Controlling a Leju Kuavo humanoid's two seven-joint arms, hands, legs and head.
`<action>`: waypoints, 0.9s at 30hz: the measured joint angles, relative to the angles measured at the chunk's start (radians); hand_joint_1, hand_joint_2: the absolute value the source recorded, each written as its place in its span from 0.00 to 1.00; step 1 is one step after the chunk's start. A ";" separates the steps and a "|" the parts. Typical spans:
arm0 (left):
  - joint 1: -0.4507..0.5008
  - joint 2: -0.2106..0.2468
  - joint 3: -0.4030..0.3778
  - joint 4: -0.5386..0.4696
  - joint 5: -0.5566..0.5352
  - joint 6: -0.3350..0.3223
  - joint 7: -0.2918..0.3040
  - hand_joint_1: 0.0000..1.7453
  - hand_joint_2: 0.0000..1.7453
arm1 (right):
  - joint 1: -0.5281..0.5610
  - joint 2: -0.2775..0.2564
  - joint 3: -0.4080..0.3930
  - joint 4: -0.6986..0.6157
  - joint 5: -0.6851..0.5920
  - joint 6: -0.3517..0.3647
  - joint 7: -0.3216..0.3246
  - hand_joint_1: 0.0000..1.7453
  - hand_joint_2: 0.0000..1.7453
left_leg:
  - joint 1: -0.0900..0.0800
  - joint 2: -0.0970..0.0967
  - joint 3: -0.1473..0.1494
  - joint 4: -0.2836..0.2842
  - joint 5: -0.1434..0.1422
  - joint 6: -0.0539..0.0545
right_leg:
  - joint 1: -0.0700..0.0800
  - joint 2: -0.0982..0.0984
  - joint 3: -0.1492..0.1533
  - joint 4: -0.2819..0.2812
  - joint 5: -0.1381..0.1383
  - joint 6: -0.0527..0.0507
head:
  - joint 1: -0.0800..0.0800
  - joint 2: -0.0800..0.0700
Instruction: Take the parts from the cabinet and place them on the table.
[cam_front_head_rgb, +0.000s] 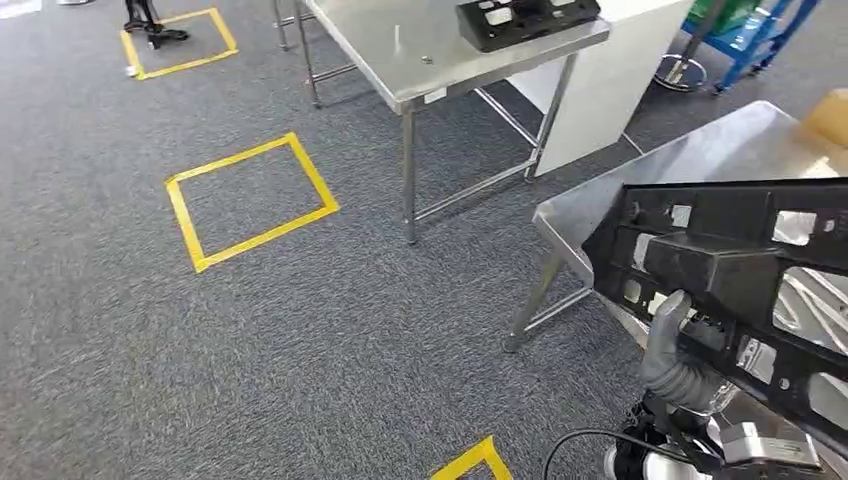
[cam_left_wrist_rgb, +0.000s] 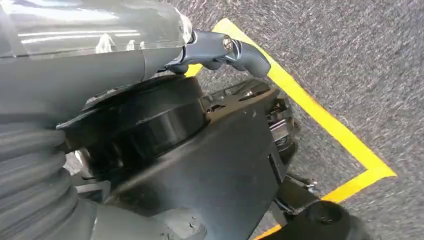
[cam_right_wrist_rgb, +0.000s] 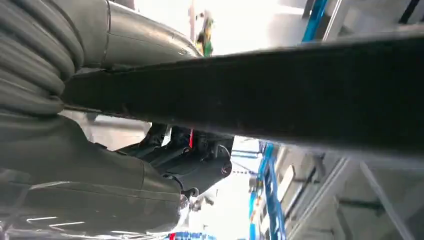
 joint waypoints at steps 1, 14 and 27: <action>0.000 0.000 0.000 0.000 0.000 0.001 0.000 0.00 1.00 | -0.002 0.000 0.000 0.000 0.002 -0.001 0.000 1.00 1.00 | -0.002 0.009 0.003 0.003 -0.004 -0.005 | 0.002 -0.041 0.045 -0.084 0.015 -0.003 | 0.000 0.000; -0.014 -0.006 -0.001 0.000 -0.028 0.002 0.002 0.00 1.00 | 0.011 0.000 -0.017 -0.016 0.085 -0.071 -0.012 1.00 1.00 | -0.004 -0.066 -0.098 0.256 -0.099 -0.038 | 0.010 0.082 0.039 -0.096 0.019 -0.057 | -0.013 0.000; -0.011 -0.015 -0.002 0.000 -0.047 0.002 0.006 0.00 1.00 | 0.009 -0.074 -0.078 -0.064 0.287 -0.241 0.032 1.00 1.00 | -0.002 -0.037 -0.005 -0.001 0.009 0.008 | 0.005 0.024 -0.119 0.207 -0.118 0.002 | 0.000 0.000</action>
